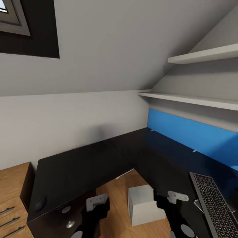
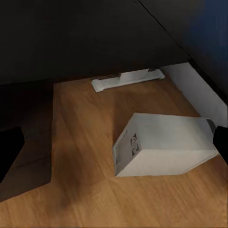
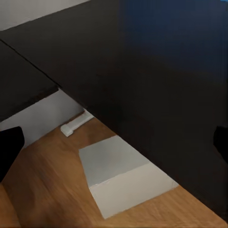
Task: In the bedroom, organize the workspace by keeping the computer under the desk, ensuring the monitor is on the desk, placing the keyboard on the desk next to the monitor, placing the mouse on the desk next to the keyboard, moving the folder from the swivel chair onto the desk next to the mouse, stacking the notebook on top of the folder with the pen on top of the notebook, and positioning the swivel chair next to the desk.
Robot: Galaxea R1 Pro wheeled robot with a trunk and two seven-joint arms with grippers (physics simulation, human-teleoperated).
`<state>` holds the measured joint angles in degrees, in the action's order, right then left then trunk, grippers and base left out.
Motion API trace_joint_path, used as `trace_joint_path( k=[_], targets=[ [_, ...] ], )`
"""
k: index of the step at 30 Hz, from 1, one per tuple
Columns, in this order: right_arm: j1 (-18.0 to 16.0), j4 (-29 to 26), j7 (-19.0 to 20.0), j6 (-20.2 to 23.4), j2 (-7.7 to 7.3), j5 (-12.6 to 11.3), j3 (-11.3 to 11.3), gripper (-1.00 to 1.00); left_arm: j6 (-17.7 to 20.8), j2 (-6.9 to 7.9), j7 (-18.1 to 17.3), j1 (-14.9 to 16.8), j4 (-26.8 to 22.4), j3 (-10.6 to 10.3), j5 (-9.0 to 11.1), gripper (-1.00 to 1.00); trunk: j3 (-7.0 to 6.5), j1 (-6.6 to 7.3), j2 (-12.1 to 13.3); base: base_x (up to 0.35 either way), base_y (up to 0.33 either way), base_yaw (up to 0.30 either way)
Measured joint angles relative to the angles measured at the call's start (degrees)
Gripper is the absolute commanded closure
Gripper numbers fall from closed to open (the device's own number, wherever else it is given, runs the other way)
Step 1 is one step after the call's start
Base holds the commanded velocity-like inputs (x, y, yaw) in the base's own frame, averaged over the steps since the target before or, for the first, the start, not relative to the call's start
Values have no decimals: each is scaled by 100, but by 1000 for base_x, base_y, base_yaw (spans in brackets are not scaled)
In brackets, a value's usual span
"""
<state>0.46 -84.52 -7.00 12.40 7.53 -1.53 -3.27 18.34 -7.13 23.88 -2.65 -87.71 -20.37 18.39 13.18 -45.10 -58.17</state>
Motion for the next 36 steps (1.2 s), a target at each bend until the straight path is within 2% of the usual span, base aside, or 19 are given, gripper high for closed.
trace_joint_path(
  k=[2,7,10,15,22,24,28,30,31,32,34,36],
  targets=[
    [-6,-259,-108,349,0,-138,-5,-100,225,-138,-7,0,-199,-3,-26,-100,0,0,0,0,0,0],
    [-14,-129,-399,410,-13,-355,-38,-100,464,-188,-11,0,-243,2,-50,-100,1,0,0,0,0,0],
    [-14,-96,-542,225,-20,-402,-50,-100,505,-106,-14,0,-229,32,-57,-100,1,0,0,0,0,0],
    [-13,-16,-640,-14,-26,-435,-70,-100,518,204,-10,0,-250,33,-47,-100,-1,0,0,0,0,-36],
    [-12,121,-649,-46,-34,-467,-196,-100,522,255,-9,0,-253,31,-44,-100,-12,0,0,0,0,-217],
    [-26,116,-658,-40,-33,-641,-325,-100,525,261,-9,0,-253,33,-44,-100,-12,0,0,0,0,-285],
    [-190,102,-786,10,-28,-956,-388,-100,527,268,-9,0,-252,48,-48,-100,-15,0,1,0,0,-292],
    [-464,110,-960,98,-29,-1153,-402,-100,528,271,-9,0,-252,56,-50,-100,-15,0,2,0,0,-296],
    [-729,165,-1106,180,-32,-1338,-415,-100,528,272,-9,0,-252,59,-51,-100,-16,-1,2,0,0,-296],
    [-817,212,-1140,196,-34,-1411,-420,-100,530,272,-9,0,-252,60,-51,-100,-15,0,1,0,0,-297],
    [-1004,636,-1197,184,-62,-1650,-434,-100,533,273,-6,0,-252,62,-52,-100,-15,0,2,0,0,-297],
    [-1128,1309,-1209,15,-213,-1755,-439,-100,535,269,-5,0,-253,63,-52,-100,-15,0,2,0,0,-297]
  ],
)
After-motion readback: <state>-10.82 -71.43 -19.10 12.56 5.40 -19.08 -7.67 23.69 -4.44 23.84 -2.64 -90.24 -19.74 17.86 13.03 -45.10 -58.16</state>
